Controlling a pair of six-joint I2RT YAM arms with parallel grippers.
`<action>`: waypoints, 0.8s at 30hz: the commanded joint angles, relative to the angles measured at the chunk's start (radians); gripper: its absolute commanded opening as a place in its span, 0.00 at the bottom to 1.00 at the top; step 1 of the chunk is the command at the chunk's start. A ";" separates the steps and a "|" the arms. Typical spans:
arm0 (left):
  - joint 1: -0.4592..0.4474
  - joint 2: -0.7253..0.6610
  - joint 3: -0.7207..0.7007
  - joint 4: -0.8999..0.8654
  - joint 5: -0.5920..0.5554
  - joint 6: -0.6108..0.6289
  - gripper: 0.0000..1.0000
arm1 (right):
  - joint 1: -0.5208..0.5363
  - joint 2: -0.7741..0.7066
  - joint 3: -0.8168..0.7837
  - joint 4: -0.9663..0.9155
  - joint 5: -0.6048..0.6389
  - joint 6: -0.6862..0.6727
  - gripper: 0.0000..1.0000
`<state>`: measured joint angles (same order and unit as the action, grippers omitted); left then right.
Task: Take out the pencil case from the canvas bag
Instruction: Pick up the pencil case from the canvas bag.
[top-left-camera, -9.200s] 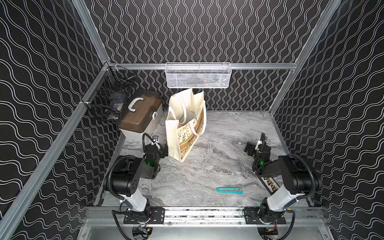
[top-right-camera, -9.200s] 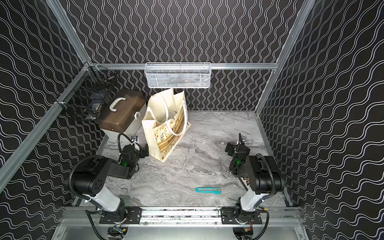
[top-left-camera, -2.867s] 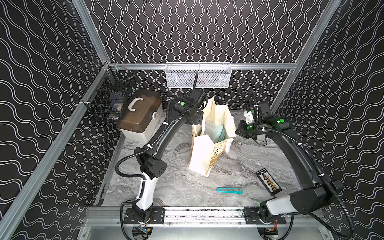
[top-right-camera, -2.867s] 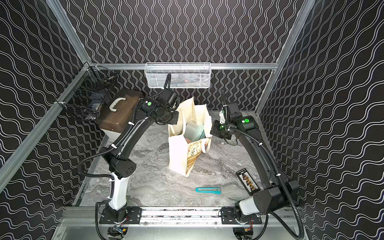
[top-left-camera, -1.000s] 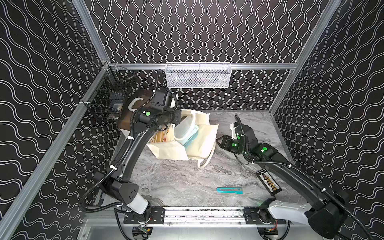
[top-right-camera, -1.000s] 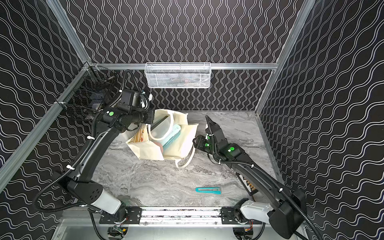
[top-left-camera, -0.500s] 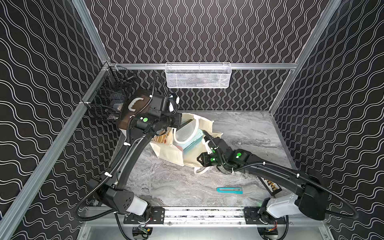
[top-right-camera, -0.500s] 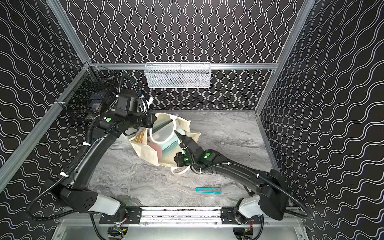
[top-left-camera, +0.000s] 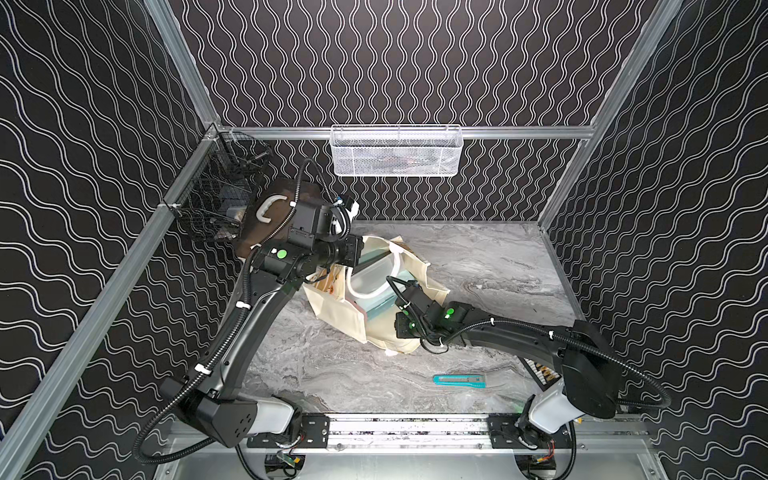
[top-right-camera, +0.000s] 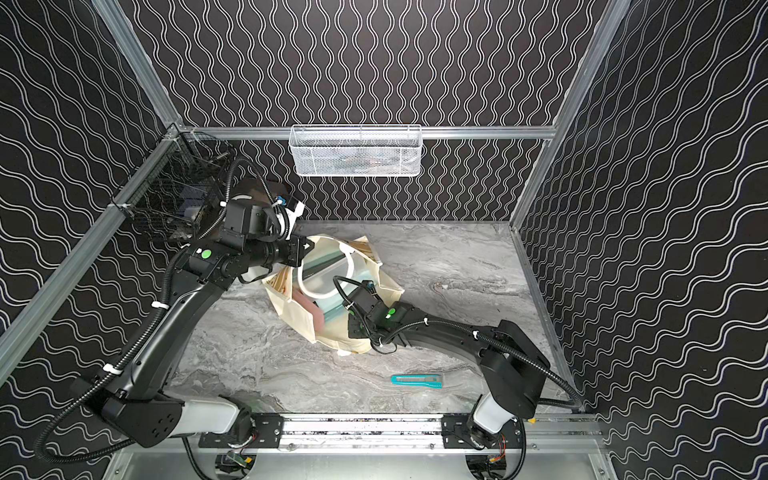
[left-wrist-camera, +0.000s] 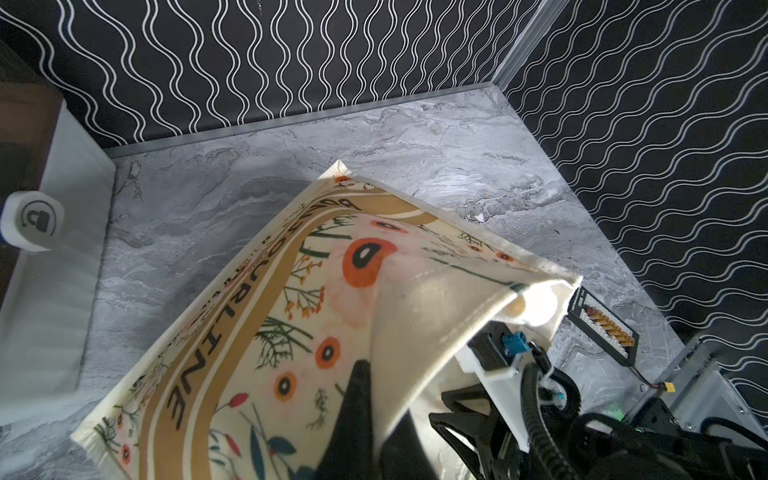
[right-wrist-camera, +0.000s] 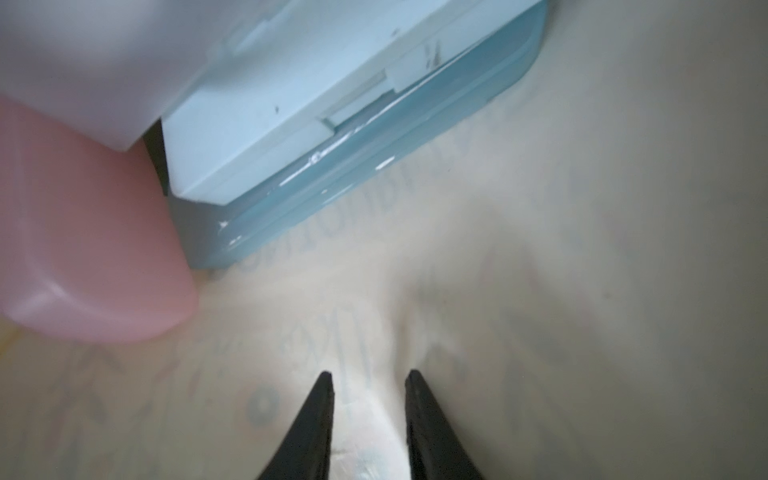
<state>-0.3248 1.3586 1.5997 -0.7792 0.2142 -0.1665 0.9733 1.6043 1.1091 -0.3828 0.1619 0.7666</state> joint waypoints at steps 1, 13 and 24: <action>0.002 -0.036 -0.031 0.125 0.064 -0.015 0.00 | -0.001 0.008 0.017 0.043 0.005 0.068 0.34; 0.002 -0.094 -0.111 0.158 0.156 0.018 0.00 | 0.001 -0.013 -0.078 0.397 -0.260 0.053 0.56; 0.002 -0.099 -0.116 0.166 0.185 0.005 0.00 | 0.011 0.059 -0.066 0.481 -0.343 0.063 0.77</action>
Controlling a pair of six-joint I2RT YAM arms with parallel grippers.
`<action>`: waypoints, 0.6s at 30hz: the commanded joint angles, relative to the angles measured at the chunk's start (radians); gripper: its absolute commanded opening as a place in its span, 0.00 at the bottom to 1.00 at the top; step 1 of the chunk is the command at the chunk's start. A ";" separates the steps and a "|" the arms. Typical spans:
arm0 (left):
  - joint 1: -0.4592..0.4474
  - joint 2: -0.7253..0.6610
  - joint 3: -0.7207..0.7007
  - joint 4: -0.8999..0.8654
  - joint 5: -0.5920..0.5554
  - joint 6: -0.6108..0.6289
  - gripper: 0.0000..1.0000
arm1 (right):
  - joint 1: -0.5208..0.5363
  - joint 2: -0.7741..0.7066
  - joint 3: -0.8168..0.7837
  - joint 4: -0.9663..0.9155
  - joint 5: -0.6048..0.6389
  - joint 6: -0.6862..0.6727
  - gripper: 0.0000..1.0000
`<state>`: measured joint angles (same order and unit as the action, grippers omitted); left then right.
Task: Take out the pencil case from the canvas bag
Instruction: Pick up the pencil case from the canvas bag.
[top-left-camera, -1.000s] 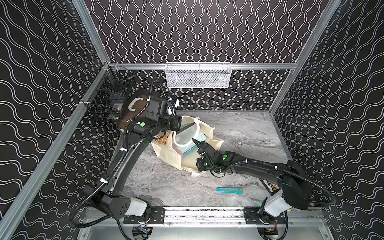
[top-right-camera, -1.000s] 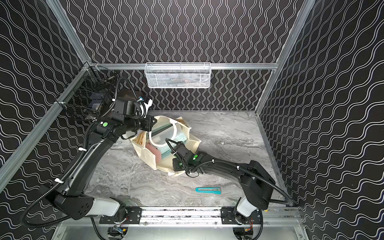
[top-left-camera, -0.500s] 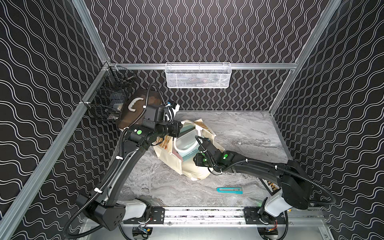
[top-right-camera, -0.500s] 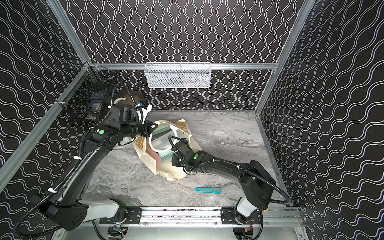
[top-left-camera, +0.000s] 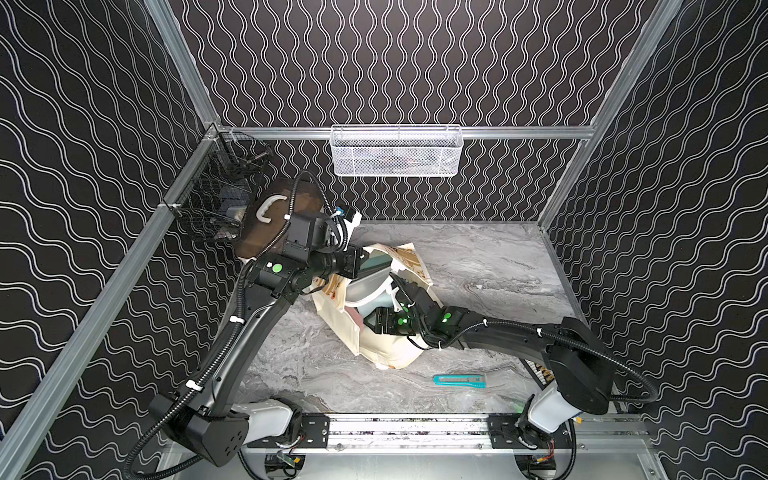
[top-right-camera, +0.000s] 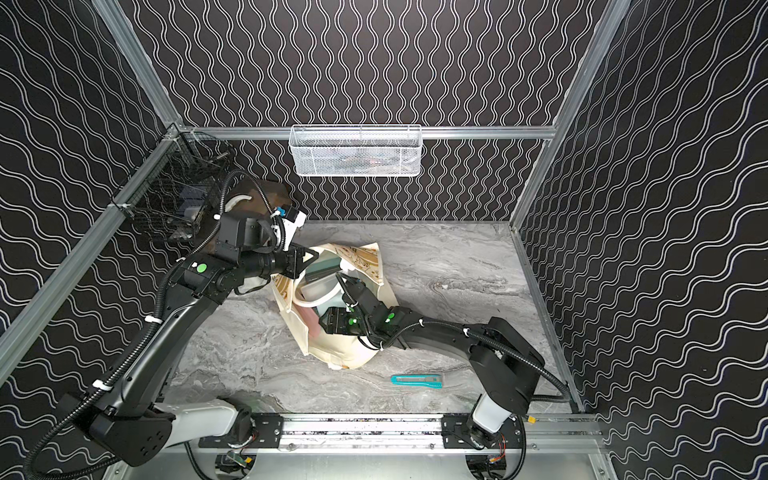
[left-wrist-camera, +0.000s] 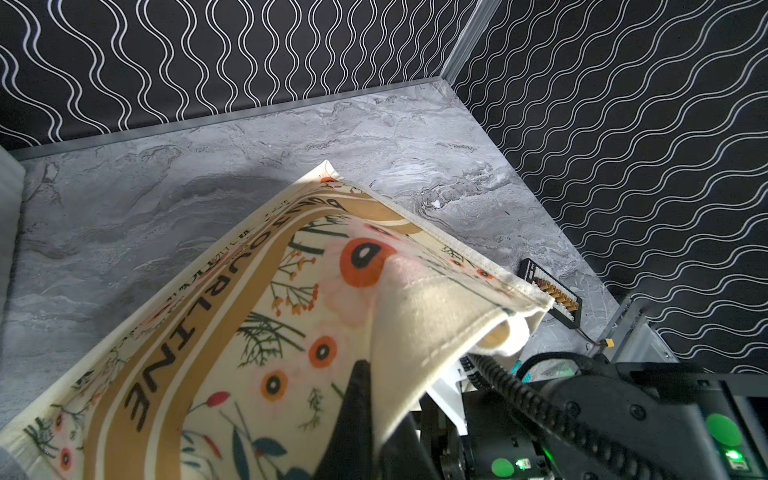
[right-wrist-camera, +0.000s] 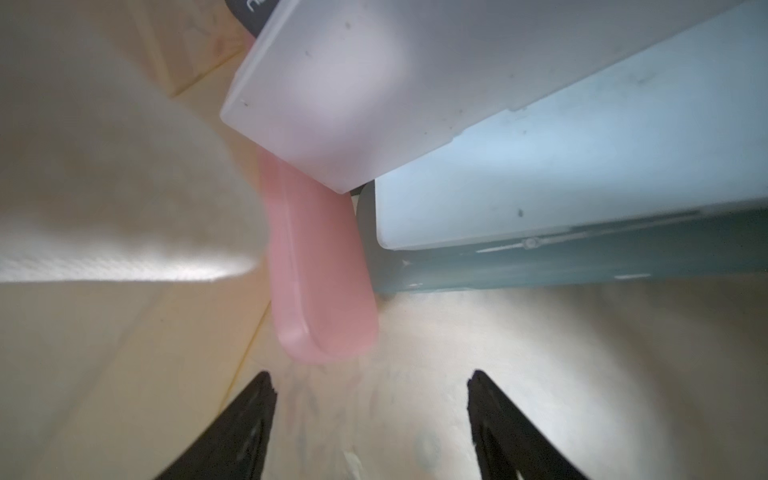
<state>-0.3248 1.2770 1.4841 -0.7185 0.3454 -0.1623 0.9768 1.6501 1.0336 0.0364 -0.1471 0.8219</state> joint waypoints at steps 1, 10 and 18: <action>0.001 -0.017 0.001 0.103 0.056 0.000 0.00 | 0.010 0.020 0.010 0.070 -0.038 0.007 0.77; 0.002 -0.017 -0.001 0.105 0.064 -0.011 0.00 | 0.014 0.049 0.010 0.166 -0.074 0.047 0.95; -0.003 -0.013 0.002 0.106 0.073 -0.019 0.00 | 0.014 0.107 0.092 0.086 -0.050 0.025 0.99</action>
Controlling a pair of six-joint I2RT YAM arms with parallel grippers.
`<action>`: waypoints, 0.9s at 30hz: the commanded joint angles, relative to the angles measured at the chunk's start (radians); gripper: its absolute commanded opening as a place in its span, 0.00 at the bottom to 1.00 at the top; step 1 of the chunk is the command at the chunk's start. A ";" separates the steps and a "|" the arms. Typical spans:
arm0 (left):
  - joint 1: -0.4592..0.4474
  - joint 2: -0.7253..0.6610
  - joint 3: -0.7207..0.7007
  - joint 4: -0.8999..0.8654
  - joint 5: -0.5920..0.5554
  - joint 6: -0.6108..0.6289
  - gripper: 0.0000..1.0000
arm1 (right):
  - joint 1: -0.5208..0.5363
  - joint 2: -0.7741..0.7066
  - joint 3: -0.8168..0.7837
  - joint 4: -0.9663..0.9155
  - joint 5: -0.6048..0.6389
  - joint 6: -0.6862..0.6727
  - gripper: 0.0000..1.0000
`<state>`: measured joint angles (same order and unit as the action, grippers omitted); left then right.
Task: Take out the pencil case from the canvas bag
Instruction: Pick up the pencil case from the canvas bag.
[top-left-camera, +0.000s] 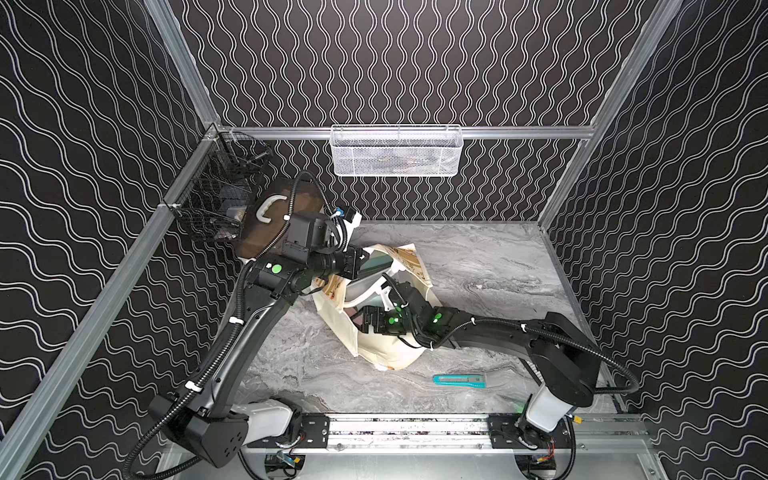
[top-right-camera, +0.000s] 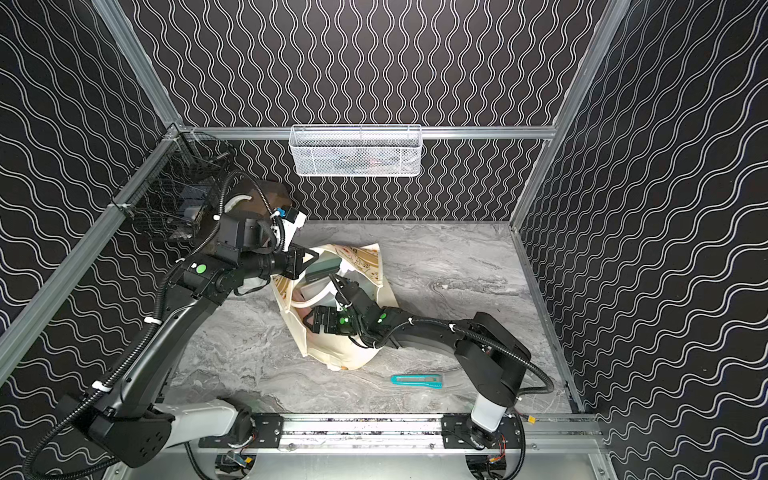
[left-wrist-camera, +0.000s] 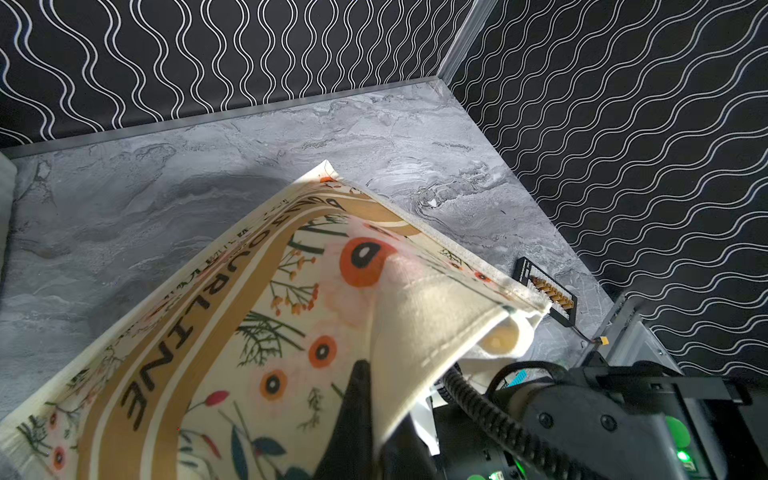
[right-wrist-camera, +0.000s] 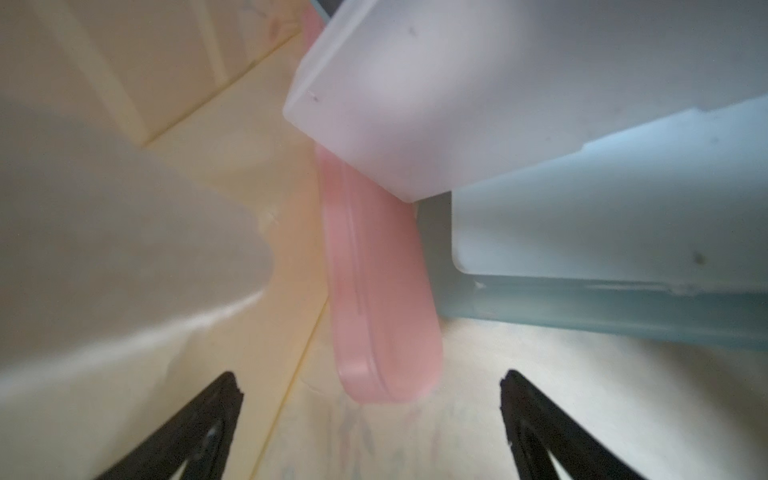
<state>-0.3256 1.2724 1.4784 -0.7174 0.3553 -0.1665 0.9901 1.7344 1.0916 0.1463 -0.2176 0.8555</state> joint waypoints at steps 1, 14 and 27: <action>-0.003 -0.010 0.007 0.105 0.063 -0.015 0.00 | 0.001 0.037 0.049 -0.044 0.031 -0.011 0.99; -0.007 -0.010 0.019 0.084 0.048 -0.002 0.00 | 0.001 0.123 0.144 -0.136 0.072 -0.044 0.83; -0.007 -0.004 0.005 0.096 0.048 -0.005 0.00 | 0.001 0.065 0.114 -0.156 0.113 -0.059 0.46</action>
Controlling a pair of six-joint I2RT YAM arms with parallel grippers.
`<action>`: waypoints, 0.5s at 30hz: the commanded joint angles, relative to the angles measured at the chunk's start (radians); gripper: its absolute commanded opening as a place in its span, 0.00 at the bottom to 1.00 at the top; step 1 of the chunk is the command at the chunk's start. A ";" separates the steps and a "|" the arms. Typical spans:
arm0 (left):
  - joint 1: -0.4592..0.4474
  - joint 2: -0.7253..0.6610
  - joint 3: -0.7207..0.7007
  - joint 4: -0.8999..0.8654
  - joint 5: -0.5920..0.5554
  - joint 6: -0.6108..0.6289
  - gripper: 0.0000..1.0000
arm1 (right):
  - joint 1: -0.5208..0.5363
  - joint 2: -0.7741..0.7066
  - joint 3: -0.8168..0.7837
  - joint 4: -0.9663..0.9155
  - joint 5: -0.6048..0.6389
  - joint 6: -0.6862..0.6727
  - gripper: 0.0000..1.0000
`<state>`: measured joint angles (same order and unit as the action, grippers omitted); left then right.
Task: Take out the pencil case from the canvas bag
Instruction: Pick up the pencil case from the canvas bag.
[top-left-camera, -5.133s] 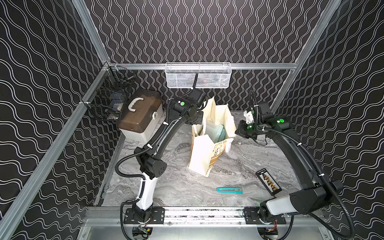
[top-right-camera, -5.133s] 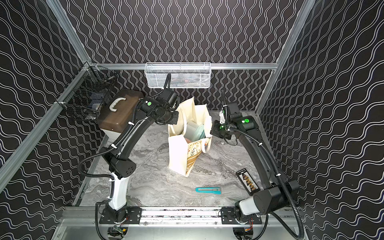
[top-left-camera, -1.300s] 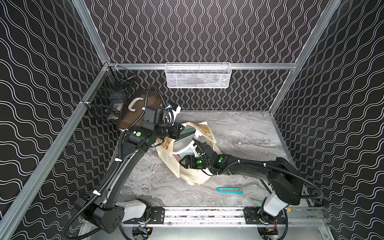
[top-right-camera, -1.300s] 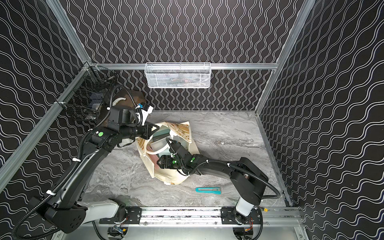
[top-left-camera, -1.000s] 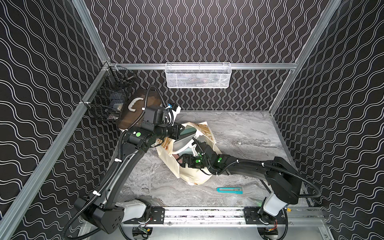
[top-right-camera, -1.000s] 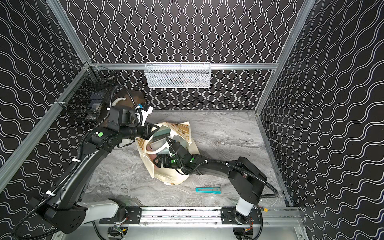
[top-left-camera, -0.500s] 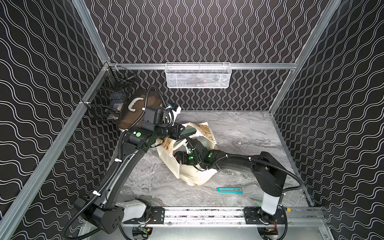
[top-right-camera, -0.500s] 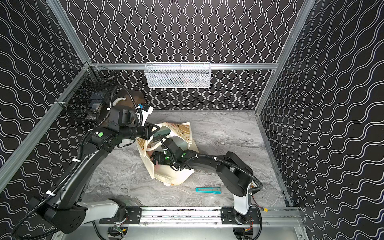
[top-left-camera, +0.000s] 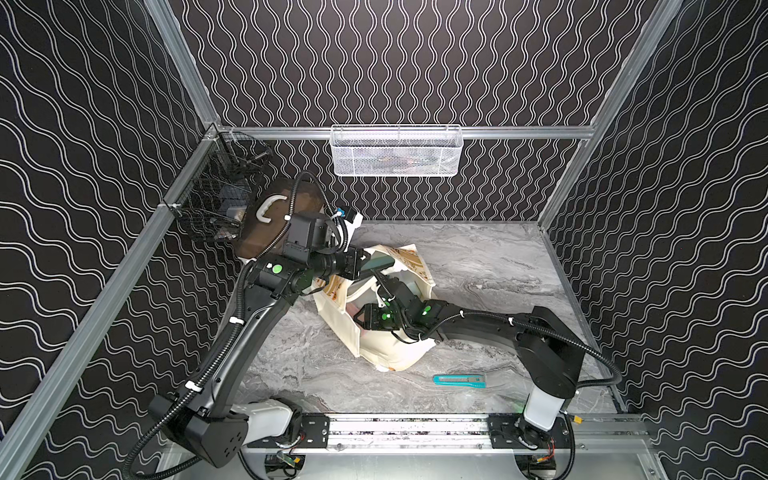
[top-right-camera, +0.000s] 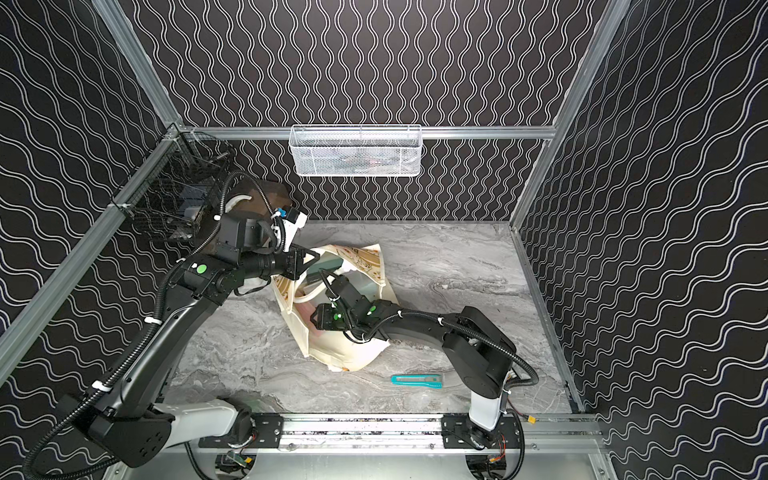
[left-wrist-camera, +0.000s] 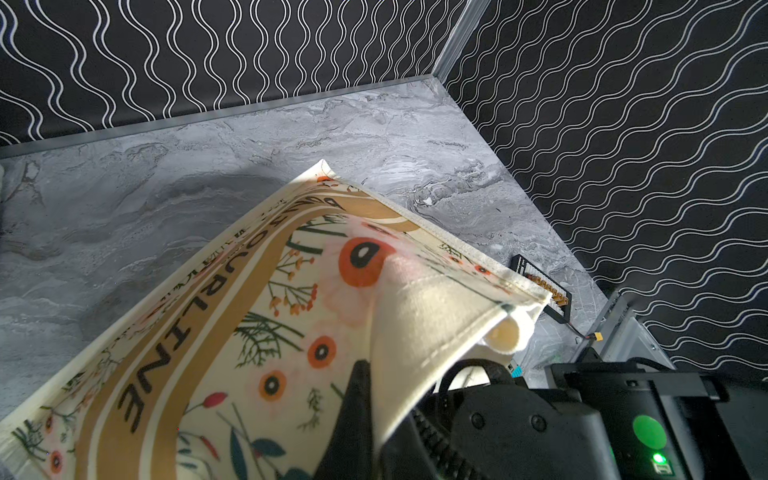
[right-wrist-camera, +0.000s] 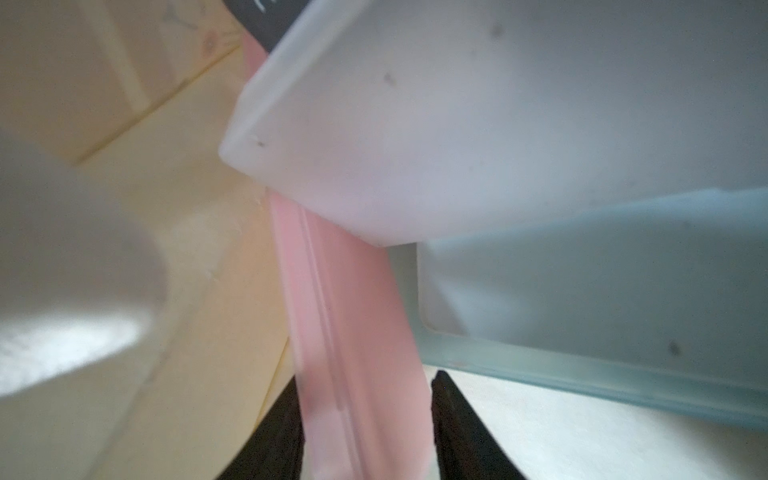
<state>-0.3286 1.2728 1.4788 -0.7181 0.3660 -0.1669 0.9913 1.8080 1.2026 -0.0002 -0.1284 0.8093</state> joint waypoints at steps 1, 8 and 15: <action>-0.004 -0.004 0.003 0.097 0.037 -0.007 0.00 | 0.000 -0.003 0.005 -0.008 0.016 -0.014 0.46; -0.004 -0.008 0.002 0.093 0.039 -0.006 0.00 | 0.001 0.060 0.055 -0.017 -0.022 -0.024 0.61; -0.004 -0.009 0.003 0.088 0.037 -0.005 0.00 | 0.001 0.105 0.091 -0.051 -0.001 -0.047 0.52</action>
<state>-0.3294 1.2728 1.4788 -0.7181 0.3653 -0.1669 0.9932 1.9060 1.2816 -0.0208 -0.1516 0.7738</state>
